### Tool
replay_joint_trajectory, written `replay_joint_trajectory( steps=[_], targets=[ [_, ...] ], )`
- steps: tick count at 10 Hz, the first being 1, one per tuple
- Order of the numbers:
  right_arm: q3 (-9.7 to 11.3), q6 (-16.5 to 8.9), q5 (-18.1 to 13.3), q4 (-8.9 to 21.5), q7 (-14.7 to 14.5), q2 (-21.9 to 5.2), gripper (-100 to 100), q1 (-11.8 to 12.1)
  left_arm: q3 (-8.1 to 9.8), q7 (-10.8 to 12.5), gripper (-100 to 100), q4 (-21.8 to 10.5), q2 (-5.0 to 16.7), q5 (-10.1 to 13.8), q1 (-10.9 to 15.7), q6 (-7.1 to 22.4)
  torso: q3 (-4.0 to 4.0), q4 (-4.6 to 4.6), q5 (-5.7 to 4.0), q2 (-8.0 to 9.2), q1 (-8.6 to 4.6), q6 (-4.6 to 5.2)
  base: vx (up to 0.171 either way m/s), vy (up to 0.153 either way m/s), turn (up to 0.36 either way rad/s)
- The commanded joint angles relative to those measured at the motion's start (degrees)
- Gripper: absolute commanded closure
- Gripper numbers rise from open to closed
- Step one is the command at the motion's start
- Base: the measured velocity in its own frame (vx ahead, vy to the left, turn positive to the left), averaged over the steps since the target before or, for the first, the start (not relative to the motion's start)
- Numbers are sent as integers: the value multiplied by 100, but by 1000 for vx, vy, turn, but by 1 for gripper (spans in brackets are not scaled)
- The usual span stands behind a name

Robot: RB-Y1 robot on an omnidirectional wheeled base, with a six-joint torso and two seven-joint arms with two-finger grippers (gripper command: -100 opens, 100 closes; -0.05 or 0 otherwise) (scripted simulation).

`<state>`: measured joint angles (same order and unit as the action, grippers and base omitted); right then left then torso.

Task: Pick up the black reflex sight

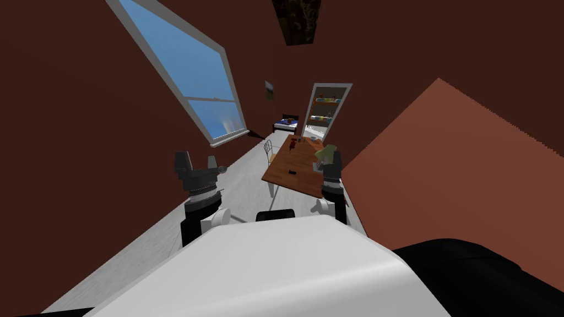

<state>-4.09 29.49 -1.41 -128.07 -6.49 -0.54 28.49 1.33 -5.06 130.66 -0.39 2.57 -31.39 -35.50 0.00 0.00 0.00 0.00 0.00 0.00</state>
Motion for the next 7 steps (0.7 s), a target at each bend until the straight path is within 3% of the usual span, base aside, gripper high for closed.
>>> replay_joint_trajectory(
  steps=[1, 7],
  targets=[
    [30, 38, -18, 48, -38, -181, -100, 2, 0, 0, 0, 0, 0, 0, 0, 0, 0, 0, 0, 0, 0, 0, -22, -11, 48],
    [286, 334, -238, 555, -401, -1231, -100, -50, 0, 0, 0, 0, 0, 0, 2, 0, 26, 10, -2, 45, -11, -1, -95, -22, 129]
  ],
)
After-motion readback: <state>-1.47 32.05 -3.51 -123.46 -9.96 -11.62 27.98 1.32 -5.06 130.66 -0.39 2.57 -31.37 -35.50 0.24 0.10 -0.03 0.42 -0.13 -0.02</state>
